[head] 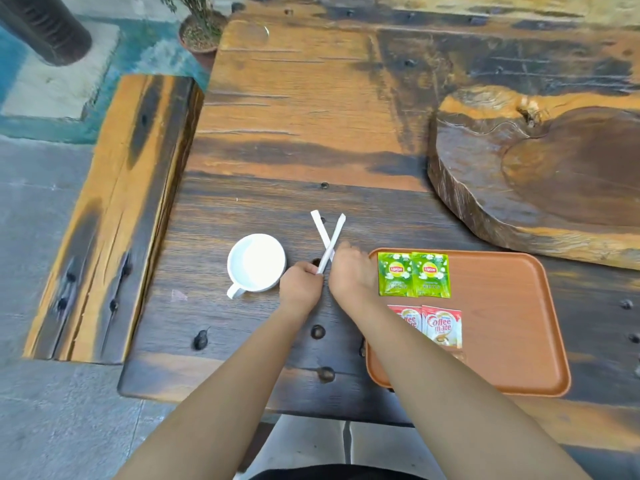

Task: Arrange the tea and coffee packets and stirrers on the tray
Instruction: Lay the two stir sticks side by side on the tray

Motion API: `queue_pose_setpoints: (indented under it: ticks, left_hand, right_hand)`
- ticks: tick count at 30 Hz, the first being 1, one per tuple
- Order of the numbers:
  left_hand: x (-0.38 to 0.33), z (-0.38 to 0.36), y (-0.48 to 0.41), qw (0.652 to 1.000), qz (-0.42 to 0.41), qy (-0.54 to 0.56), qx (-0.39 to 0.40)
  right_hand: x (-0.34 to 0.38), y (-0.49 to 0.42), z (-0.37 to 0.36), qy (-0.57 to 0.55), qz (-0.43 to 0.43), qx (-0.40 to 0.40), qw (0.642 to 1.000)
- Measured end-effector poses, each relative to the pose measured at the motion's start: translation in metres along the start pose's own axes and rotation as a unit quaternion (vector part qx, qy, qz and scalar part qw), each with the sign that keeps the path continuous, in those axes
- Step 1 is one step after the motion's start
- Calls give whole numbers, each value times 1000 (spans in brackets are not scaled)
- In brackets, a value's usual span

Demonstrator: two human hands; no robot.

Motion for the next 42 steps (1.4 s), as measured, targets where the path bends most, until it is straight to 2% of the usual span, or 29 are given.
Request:
queue_pose_setpoints:
  ticks: [4, 10, 19, 24, 32, 34, 38, 40, 42]
  left_hand:
    - [-3, 1, 7, 995, 5, 93, 36]
    - [-2, -1, 13, 982, 12, 170, 83]
    - [4, 0, 15, 973, 25, 215, 82]
    - [7, 1, 21, 975, 23, 217, 41]
    - [12, 3, 30, 962, 36, 265, 53]
    - [11, 3, 31, 956, 41, 284, 56]
    - [7, 3, 36, 949, 44, 302, 80]
    - [3, 2, 40, 949, 39, 299, 98]
    - [-1, 3, 44, 948, 29, 294, 116]
  right_hand:
    - [2, -1, 6, -50, -32, 36, 998]
    - [6, -2, 9, -45, -51, 56, 996]
    - [3, -2, 9, -30, -20, 42, 998]
    - [9, -2, 0, -13, -8, 32, 999]
    - [8, 1, 7, 7, 17, 33, 999]
    - [7, 2, 12, -35, 20, 31, 999]
    - [-3, 3, 20, -206, 13, 66, 976]
    - [-12, 5, 20, -320, 17, 80, 944]
    - [-25, 12, 21, -445, 7, 83, 892]
Point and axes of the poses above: each hand's wrist, its own y-axis away from the middle knuckle, its own z-axis out of the back of the hand, x = y × z, the point moved 2 cm from there along -y, towards the middle knuckle, and after that the axes turned 13 degrees about x, right-handed, at the moved point
